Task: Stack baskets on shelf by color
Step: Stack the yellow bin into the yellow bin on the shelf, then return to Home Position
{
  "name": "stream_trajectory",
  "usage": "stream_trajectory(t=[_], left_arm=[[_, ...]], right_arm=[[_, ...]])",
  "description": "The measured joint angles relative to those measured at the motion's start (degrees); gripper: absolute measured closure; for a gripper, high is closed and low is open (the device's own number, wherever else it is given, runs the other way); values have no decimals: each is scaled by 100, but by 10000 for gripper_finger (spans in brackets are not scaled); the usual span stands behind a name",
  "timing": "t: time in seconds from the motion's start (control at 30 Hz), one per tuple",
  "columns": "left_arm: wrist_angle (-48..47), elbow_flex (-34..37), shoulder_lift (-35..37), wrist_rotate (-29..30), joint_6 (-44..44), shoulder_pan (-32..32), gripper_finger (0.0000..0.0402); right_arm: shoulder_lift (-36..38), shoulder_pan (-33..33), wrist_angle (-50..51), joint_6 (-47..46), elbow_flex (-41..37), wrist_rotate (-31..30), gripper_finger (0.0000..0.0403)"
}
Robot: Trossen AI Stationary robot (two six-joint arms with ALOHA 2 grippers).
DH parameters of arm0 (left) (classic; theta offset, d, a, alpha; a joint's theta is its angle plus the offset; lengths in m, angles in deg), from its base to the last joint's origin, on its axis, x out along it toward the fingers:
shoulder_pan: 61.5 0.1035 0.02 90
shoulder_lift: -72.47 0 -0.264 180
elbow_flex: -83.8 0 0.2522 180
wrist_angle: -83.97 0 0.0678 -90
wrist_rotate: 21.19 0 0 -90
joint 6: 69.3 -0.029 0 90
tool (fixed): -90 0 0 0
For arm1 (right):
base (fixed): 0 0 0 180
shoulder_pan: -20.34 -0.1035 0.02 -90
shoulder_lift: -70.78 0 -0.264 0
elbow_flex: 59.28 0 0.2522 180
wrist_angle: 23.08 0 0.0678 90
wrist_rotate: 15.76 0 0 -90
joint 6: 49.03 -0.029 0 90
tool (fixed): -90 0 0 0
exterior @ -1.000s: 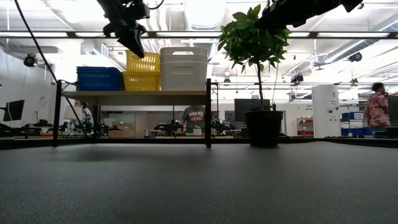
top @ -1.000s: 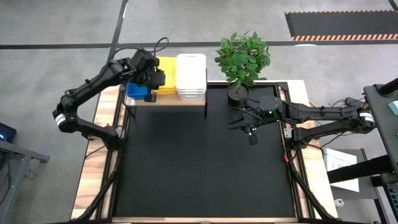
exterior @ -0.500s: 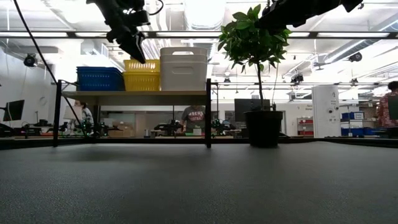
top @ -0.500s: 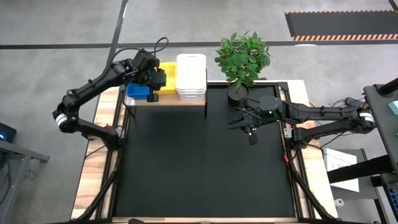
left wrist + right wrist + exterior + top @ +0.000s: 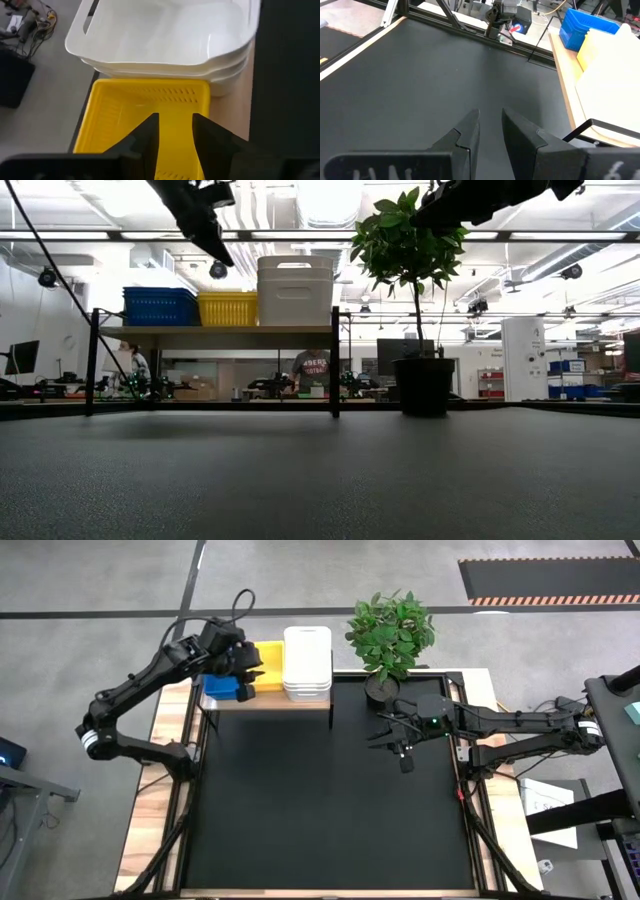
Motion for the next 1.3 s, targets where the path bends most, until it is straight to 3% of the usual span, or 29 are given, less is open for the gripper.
stream_trajectory(t=[0.13, 0.5, 0.97, 1.07, 1.17, 1.3], left_arm=[[391, 316, -118, 4, 113, 4, 319], [354, 776, -562, 168, 115, 4, 395], [376, 765, -67, 134, 466, -144, 398], [449, 772, 318, 6, 1035, -579, 399], [791, 1036, 749, -7, 1317, -1482, 401], [2233, 2061, 1350, -26, 1239, -2928, 401]], right_arm=[[0, 0, 0, -20, 0, 0, 330], [0, -1, 0, -48, -7, 0, 330], [0, 0, -3, 36, -15, 1, 330], [2, 0, -42, 469, -120, 3, 330], [2, 0, -593, 762, -357, 3, 330], [2, 4, -1767, 1025, -850, 4, 330]])
